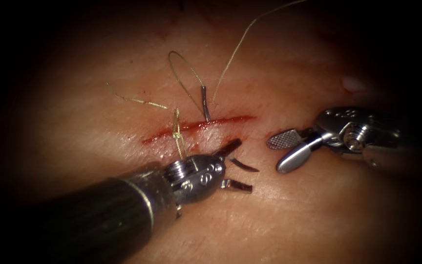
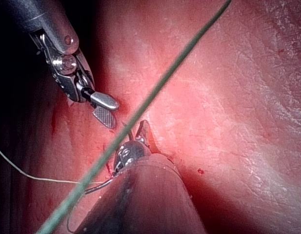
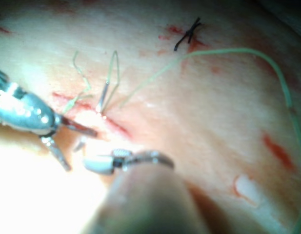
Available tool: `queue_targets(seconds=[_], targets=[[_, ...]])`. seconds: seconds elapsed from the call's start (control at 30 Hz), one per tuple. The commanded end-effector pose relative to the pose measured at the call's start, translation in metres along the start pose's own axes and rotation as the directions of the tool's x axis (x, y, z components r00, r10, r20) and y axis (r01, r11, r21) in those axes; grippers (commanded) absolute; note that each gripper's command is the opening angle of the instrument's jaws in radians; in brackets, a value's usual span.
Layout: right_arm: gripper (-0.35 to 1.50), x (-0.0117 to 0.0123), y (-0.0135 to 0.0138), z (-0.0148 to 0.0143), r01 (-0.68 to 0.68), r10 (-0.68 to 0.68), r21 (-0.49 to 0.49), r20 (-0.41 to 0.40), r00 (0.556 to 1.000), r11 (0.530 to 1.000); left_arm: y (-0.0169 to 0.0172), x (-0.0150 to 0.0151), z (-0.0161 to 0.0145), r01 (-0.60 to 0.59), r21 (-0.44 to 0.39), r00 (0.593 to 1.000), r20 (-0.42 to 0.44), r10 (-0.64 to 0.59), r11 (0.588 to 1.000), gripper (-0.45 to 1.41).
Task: Wound Closure
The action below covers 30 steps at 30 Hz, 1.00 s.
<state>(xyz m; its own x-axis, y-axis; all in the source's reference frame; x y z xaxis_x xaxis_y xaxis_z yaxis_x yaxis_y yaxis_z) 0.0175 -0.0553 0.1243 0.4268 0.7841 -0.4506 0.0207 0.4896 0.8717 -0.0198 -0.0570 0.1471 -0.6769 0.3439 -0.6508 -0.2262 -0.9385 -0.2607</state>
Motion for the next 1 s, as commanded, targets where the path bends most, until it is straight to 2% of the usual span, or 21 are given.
queue_targets(seconds=[0.03, 0.2, 0.23, 0.27, 0.3, 0.53, 0.63, 0.83, 0.93, 1.0], targets=[[1.32, 0.0000, 0.0005, 0.0005, 0.002, -0.002, 0.006, 0.000, 1.000, 1.000, -0.0003, 0.0000, 0.0008, -0.014, 0.001, 1.000, -0.007, 0.014, 1.000, 0.61], [1.32, -0.0001, 0.0005, -0.0002, 0.002, -0.002, -0.005, -0.017, 1.000, 1.000, -0.0008, 0.0003, 0.0009, -0.031, 0.006, 0.999, -0.027, 0.031, 0.999, 0.24], [1.32, -0.0001, 0.0006, -0.0004, 0.001, -0.001, -0.012, -0.023, 1.000, 1.000, -0.0009, 0.0002, 0.0009, -0.037, 0.003, 0.999, -0.030, 0.037, 0.999, 0.07], [1.32, -0.0001, 0.0006, -0.0005, -0.001, 0.000, -0.017, -0.034, 0.999, 1.000, -0.0010, 0.0000, 0.0007, -0.050, 0.006, 0.998, -0.030, 0.050, 0.999, -0.31], [1.32, -0.0001, 0.0006, -0.0007, -0.004, 0.003, -0.022, -0.041, 0.999, 1.000, -0.0011, -0.0002, 0.0005, -0.074, 0.006, 0.997, -0.031, 0.075, 0.997, -0.45], [1.32, 0.0005, 0.0010, -0.0030, -0.015, 0.006, -0.079, -0.104, 0.995, 0.997, -0.0011, -0.0001, -0.0010, -0.080, 0.028, 0.996, -0.025, 0.081, 0.996, -0.45], [1.32, 0.0006, 0.0008, -0.0041, -0.018, 0.004, -0.110, -0.124, 0.992, 0.994, -0.0005, 0.0009, -0.0020, -0.049, -0.039, 0.998, -0.039, 0.047, 0.998, -0.45], [1.32, 0.0001, 0.0004, -0.0043, -0.026, 0.011, -0.111, -0.129, 0.992, 0.994, 0.0005, 0.0034, -0.0036, 0.079, -0.142, 0.992, -0.086, -0.092, 0.987, -0.45], [1.32, 0.0001, 0.0002, -0.0042, -0.026, 0.011, -0.107, -0.134, 0.991, 0.994, 0.0009, 0.0048, -0.0045, 0.166, -0.210, 0.973, -0.124, -0.195, 0.963, -0.45], [1.32, 0.0001, 0.0002, -0.0041, -0.026, 0.012, -0.108, -0.134, 0.991, 0.994, 0.0012, 0.0058, -0.0052, 0.237, -0.258, 0.947, -0.155, -0.282, 0.937, -0.45]])
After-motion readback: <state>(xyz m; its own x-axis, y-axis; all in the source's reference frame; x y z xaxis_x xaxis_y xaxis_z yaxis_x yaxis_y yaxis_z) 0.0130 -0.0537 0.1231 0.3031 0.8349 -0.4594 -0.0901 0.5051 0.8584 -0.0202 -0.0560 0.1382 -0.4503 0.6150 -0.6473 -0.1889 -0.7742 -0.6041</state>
